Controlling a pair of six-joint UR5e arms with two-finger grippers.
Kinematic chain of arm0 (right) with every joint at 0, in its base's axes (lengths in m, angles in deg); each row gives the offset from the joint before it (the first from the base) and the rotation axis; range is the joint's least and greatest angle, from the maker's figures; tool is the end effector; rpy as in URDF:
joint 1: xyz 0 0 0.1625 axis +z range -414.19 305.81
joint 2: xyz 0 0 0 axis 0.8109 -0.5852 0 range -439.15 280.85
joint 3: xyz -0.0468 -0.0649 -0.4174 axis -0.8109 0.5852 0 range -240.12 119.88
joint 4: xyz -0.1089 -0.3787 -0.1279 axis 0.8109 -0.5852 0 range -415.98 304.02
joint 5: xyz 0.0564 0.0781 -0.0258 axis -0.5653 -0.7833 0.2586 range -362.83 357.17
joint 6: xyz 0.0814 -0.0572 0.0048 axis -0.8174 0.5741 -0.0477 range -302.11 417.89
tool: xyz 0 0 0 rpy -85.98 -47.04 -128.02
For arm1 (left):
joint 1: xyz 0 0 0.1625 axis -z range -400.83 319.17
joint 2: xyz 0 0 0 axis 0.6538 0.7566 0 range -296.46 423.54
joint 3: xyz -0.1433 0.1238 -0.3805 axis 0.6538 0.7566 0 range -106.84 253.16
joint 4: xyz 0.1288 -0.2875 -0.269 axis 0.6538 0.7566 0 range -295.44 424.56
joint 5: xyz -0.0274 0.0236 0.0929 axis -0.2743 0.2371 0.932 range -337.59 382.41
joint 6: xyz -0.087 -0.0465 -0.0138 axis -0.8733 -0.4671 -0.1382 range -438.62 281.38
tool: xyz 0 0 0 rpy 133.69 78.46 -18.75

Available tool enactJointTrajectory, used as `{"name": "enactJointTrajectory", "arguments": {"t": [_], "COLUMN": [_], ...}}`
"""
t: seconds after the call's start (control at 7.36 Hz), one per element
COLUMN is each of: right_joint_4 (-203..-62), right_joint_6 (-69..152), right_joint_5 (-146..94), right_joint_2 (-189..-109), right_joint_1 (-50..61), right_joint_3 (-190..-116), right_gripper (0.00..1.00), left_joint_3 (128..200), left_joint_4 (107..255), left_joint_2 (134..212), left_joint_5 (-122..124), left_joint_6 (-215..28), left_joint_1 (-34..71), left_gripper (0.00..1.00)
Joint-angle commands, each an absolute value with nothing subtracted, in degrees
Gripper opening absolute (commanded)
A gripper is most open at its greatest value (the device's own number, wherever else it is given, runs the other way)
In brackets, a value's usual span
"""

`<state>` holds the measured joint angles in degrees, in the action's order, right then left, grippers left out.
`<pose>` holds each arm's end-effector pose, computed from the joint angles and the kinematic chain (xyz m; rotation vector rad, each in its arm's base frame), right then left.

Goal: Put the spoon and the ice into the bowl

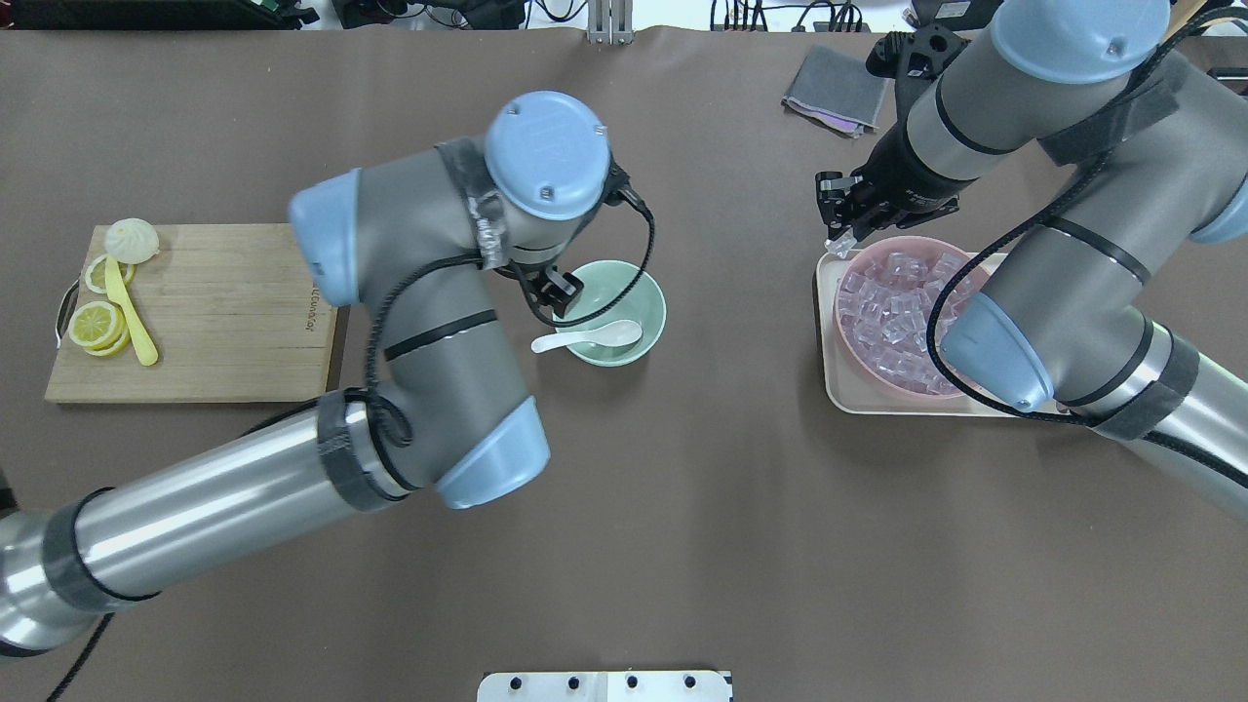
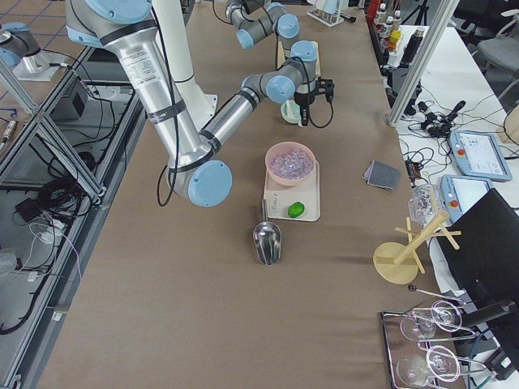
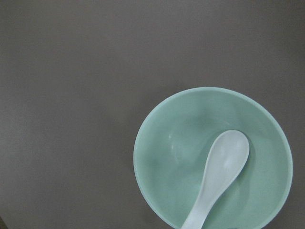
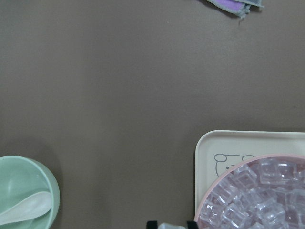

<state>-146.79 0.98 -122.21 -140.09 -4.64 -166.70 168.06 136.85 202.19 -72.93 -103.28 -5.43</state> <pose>-0.3332 -0.5210 0.2448 0.1398 -0.8941 0.0669 0.4913 -0.5014 0.1498 0.4291 0.4740 0.5340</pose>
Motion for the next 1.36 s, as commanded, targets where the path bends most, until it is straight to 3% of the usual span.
{"name": "enactJointTrajectory", "arguments": {"t": [0.0, 0.27, 0.54, 0.95, 1.09, 1.22], "right_joint_4": [-146.6, -143.46, -137.82, -136.58, -134.75, -134.64], "right_joint_6": [-1.33, -6.84, -11.18, -12.51, -13.12, -12.86], "right_joint_5": [-122.01, -118.88, -112.03, -108.85, -108.74, -108.74], "right_joint_2": [-135.95, -128.57, -126.01, -122.93, -123.01, -122.92], "right_joint_1": [-5.66, -10.74, -16.45, -19.55, -19.99, -20.0], "right_joint_3": [-163.15, -155.95, -150.41, -146.97, -146.69, -146.78], "right_gripper": [0.0, 0.0, 0.0, 0.0, 0.29, 0.99], "left_joint_3": [175.11, 175.29, 175.37, 173.28, 173.01, 173.0], "left_joint_4": [139.09, 139.44, 143.64, 145.6, 145.6, 145.68], "left_joint_2": [195.99, 194.86, 191.97, 190.98, 190.98, 190.98], "left_joint_5": [-76.95, -78.22, -80.57, -83.58, -83.58, -83.67], "left_joint_6": [-103.93, -103.76, -104.02, -103.58, -103.58, -103.58], "left_joint_1": [3.51, 11.6, 14.96, 18.67, 18.76, 18.84], "left_gripper": [0.98, 0.98, 0.98, 0.98, 0.98, 0.98]}}
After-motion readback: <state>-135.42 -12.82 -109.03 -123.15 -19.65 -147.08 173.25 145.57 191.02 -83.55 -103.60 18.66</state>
